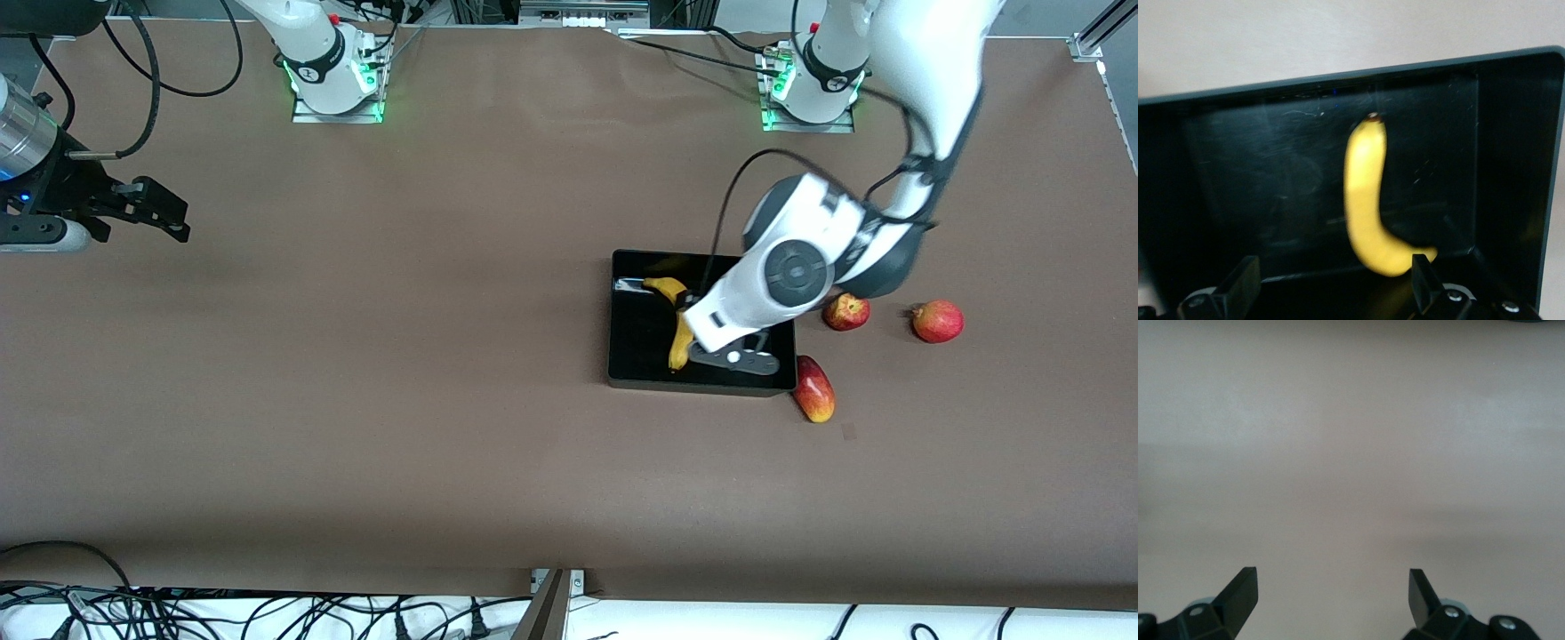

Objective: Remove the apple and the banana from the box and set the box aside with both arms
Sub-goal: 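Move the left gripper back into the tray over the banana, then close the left gripper on the yellow banana's stem end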

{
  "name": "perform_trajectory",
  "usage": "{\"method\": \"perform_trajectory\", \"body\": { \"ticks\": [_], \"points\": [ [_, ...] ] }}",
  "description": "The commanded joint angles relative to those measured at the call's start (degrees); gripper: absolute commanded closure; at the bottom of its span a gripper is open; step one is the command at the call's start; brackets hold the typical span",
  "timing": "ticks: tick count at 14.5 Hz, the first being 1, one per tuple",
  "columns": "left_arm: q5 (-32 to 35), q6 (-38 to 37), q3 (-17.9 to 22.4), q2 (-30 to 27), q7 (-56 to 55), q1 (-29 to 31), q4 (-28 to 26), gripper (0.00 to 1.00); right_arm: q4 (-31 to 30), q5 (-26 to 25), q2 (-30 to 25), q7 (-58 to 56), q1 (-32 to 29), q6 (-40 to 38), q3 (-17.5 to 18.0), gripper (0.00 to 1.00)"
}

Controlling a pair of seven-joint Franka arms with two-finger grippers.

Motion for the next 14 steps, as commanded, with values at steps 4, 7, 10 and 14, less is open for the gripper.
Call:
{"method": "perform_trajectory", "body": {
  "ticks": [4, 7, 10, 14],
  "points": [
    [-0.1, 5.9, 0.7, 6.8, -5.3, -3.0, 0.1, 0.00, 1.1, 1.2, 0.4, 0.1, -0.7, -0.4, 0.4, 0.00],
    [-0.1, 11.9, 0.7, 7.4, -5.3, -3.1, -4.0, 0.00, 1.1, 1.2, 0.4, 0.1, -0.7, -0.4, 0.4, 0.00],
    [-0.1, 12.9, 0.7, 8.4, -5.1, -3.1, -4.2, 0.01, 1.1, 1.2, 0.4, 0.1, -0.7, -0.4, 0.4, 0.00],
    [-0.1, 12.4, 0.6, 8.3, -4.7, -3.0, -4.2, 0.85, 1.1, 1.2, 0.4, 0.1, -0.7, -0.4, 0.4, 0.00]
  ]
}}
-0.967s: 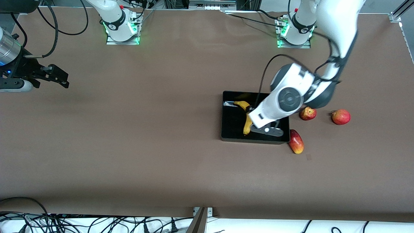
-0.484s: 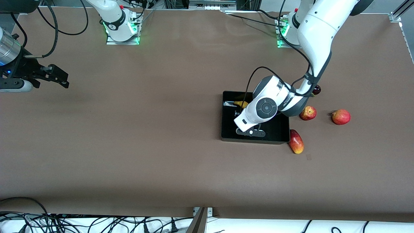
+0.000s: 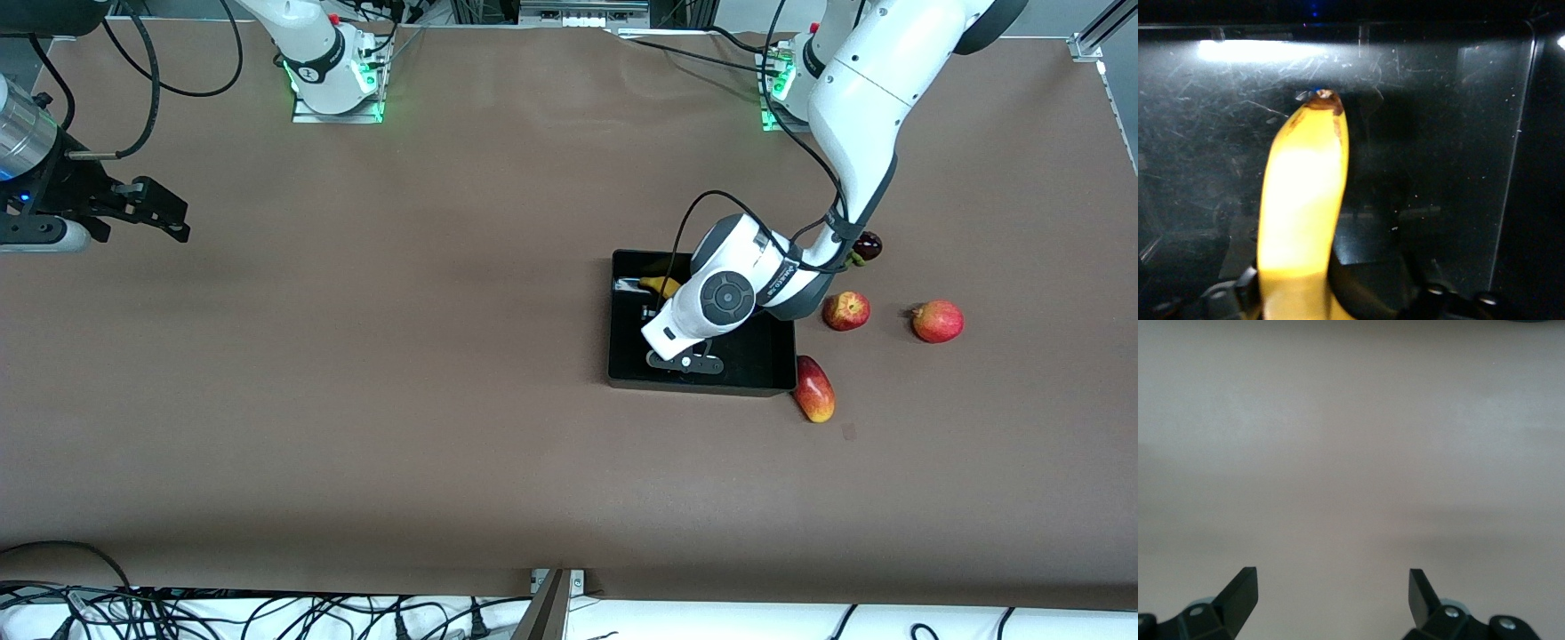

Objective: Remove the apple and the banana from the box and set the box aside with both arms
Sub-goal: 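Close the left gripper on the yellow banana's stem end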

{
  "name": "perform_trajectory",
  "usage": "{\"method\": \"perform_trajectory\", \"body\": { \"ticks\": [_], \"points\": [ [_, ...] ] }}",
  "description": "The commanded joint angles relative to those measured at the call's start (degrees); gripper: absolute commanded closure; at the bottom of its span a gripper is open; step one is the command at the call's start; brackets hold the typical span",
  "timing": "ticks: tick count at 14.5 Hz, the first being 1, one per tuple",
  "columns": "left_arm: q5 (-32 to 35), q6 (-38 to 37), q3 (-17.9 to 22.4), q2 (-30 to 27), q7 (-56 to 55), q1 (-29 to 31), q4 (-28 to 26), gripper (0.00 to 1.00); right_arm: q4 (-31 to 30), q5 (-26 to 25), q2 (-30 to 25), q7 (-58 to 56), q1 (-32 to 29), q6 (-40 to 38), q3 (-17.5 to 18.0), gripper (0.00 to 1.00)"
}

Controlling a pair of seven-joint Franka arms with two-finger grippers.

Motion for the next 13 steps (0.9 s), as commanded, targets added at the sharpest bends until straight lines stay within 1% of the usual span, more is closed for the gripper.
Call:
{"method": "perform_trajectory", "body": {
  "ticks": [1, 3, 7, 10, 13],
  "points": [
    [-0.1, -0.1, 0.5, -0.7, 0.0, -0.3, -0.4, 0.91, 1.1, 1.2, 0.4, 0.1, -0.7, -0.5, 0.4, 0.00],
    [-0.2, -1.8, 0.5, -1.1, 0.0, -0.1, 0.0, 0.98, 1.1, 1.2, 0.4, 0.1, -0.7, -0.4, 0.4, 0.00],
    [-0.2, -7.7, 0.6, -4.6, 0.0, 0.9, 2.1, 0.98, 1.0, 1.2, 0.4, 0.1, -0.7, -0.4, 0.4, 0.00],
    [-0.2, -16.8, 0.5, -5.4, 0.0, 1.3, 8.2, 0.98, 1.1, 1.2, 0.4, 0.1, -0.7, -0.4, 0.4, 0.00],
    [-0.2, -24.0, 0.5, -5.9, 0.1, 1.6, 12.6, 0.98, 1.1, 1.2, 0.4, 0.1, -0.7, -0.4, 0.4, 0.00]
  ]
}}
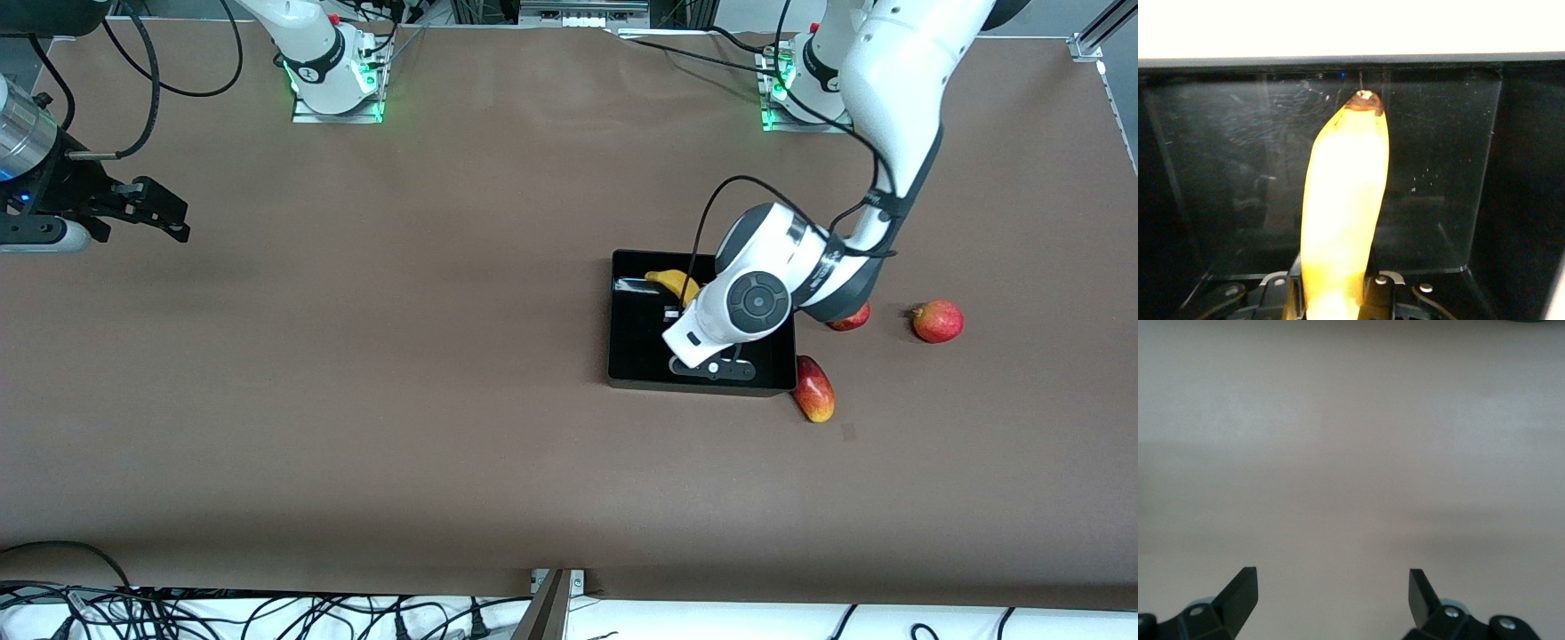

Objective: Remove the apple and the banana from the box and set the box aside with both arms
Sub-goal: 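Lift the banana out of the tray toward the mango, then lower the banana beside the mango and open the left gripper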

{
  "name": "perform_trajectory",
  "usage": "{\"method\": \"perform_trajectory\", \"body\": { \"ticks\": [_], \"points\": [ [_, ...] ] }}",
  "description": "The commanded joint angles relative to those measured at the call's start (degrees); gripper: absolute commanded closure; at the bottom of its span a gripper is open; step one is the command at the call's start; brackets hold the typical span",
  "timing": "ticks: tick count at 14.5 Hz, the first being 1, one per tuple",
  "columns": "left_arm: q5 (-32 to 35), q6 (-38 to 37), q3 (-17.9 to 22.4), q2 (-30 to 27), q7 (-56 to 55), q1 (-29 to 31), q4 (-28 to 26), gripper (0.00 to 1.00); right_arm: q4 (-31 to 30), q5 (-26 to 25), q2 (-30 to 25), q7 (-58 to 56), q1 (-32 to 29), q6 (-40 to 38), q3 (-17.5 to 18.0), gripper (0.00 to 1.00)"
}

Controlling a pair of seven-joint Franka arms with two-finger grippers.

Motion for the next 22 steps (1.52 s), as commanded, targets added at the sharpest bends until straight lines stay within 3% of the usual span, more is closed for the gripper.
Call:
{"method": "perform_trajectory", "body": {
  "ticks": [1, 5, 9, 14, 17, 22],
  "points": [
    [-0.2, -6.3, 0.2, -0.6, 0.1, 0.4, 3.8, 0.98, 1.1, 1.2, 0.4, 0.1, -0.7, -0.4, 0.4, 0.00],
    [1.1, -15.9, 1.1, -3.0, 10.3, 6.1, 5.3, 0.98, 1.1, 1.2, 0.4, 0.2, -0.6, -0.3, 0.4, 0.00],
    [13.9, -16.9, 1.1, -3.0, 28.1, 15.0, 4.9, 0.96, 1.1, 1.2, 0.4, 0.2, -0.6, -0.3, 0.4, 0.00],
    [18.6, -4.0, 1.2, 2.3, 45.1, 22.6, 4.7, 0.95, 1.1, 1.2, 0.4, 0.2, -0.6, -0.3, 0.4, 0.00],
    [22.2, 3.9, 1.3, 5.6, 50.5, 23.8, 4.3, 0.95, 1.1, 1.2, 0.4, 0.1, -0.6, -0.3, 0.4, 0.00],
    [22.3, 11.1, 1.2, 8.5, 53.1, 26.8, 1.6, 0.94, 1.1, 1.2, 0.4, 0.1, -0.6, -0.3, 0.4, 0.00]
  ]
}}
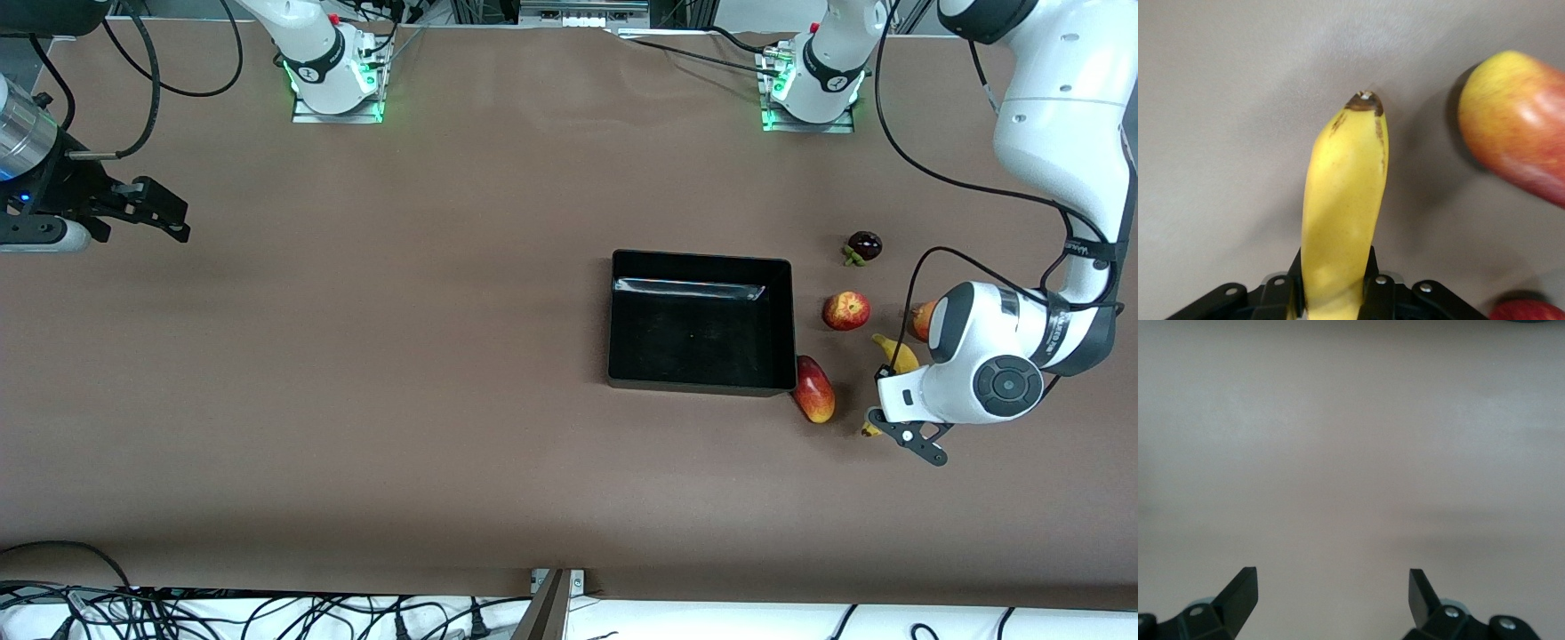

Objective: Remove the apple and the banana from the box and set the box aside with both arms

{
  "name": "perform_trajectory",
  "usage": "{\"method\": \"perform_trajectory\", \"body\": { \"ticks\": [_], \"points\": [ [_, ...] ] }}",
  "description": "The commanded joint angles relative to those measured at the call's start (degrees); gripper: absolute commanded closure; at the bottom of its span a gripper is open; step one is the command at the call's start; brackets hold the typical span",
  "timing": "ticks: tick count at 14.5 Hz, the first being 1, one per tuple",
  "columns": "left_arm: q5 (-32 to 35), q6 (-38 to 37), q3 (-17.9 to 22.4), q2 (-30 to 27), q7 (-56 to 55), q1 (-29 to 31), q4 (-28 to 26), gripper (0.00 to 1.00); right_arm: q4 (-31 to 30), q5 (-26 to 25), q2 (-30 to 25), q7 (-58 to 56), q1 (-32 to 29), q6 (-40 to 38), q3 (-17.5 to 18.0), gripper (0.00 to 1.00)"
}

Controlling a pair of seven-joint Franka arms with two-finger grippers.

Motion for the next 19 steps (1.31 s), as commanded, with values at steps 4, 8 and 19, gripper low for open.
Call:
{"method": "perform_trajectory", "body": {
  "ticks": [4, 8, 19],
  "points": [
    [1.2, 3.3, -0.6, -0.1, 1.9, 1.3, -2.4, 0.45, 1.1, 1.2, 0.3, 0.2, -0.6, -0.3, 0.4, 0.00],
    [0.1, -0.6, -1.4, -1.5, 1.7, 1.6, -1.8, 0.00, 1.1, 1.2, 0.3, 0.2, -0.6, -0.2, 0.4, 0.00],
    [-13.2, -32.1, -4.5, -21.9, -2.0, 1.5, 5.9, 0.00, 1.1, 1.2, 0.3, 0.1, -0.6, -0.3, 0.4, 0.00]
  ]
}}
